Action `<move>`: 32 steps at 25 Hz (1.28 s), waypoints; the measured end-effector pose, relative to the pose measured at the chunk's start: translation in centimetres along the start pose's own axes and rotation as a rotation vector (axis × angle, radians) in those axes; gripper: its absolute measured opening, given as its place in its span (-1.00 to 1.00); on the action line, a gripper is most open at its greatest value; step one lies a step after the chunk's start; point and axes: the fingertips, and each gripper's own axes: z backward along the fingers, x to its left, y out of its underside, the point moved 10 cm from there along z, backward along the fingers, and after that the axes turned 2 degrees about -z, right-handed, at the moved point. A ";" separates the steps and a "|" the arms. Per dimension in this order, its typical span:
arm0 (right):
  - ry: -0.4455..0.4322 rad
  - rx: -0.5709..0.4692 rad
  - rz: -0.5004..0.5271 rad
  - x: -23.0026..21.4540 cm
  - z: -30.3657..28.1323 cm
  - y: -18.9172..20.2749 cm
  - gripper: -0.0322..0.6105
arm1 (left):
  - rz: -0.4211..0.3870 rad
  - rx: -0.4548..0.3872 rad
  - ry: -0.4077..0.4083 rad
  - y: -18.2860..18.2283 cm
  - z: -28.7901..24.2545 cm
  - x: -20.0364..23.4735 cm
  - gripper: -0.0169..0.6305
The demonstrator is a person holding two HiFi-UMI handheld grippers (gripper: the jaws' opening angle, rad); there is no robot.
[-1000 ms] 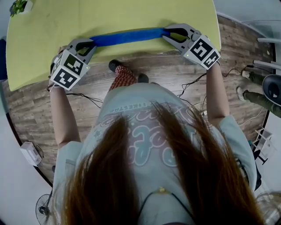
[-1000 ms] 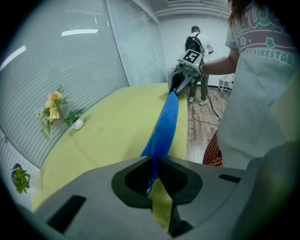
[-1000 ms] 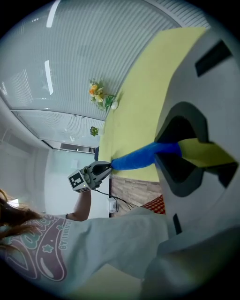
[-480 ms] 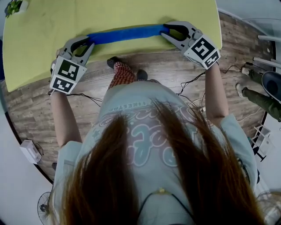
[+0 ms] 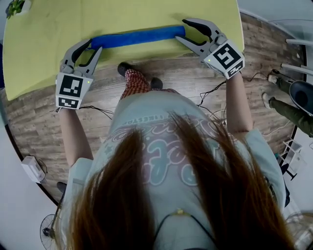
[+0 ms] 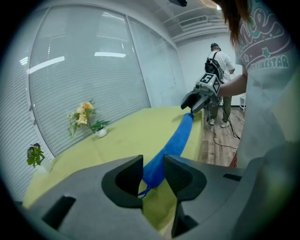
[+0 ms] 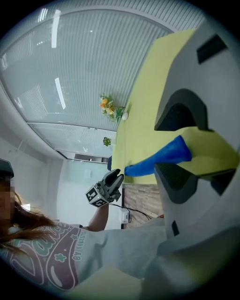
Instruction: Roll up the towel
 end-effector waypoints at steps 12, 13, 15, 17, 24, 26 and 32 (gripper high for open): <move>0.091 -0.208 -0.060 2.8 1.9 -2.0 -0.22 | 0.103 -0.131 -0.105 -1.8 1.6 -3.2 -0.61; 0.098 -0.229 -0.069 2.9 2.0 -2.3 -0.22 | 0.110 -0.144 -0.113 -2.0 1.7 -3.4 -0.61; 0.107 -0.251 -0.074 3.2 2.2 -2.8 -0.22 | 0.123 -0.167 -0.129 -2.3 2.0 -3.7 -0.61; 0.109 -0.247 -0.055 3.6 2.3 -3.1 -0.22 | 0.141 -0.195 -0.146 -2.7 2.3 -4.0 -0.59; 0.138 -0.284 0.013 5.5 3.4 -5.0 -0.21 | 0.150 -0.281 -0.180 -4.5 3.4 -5.5 -0.58; 0.137 -0.316 0.017 6.1 3.6 -5.4 -0.21 | 0.181 -0.322 -0.190 -4.8 3.9 -5.9 -0.58; 0.144 -0.356 -0.057 7.0 5.1 -5.8 -0.21 | 0.257 -0.425 -0.185 -5.5 5.1 -6.4 -0.58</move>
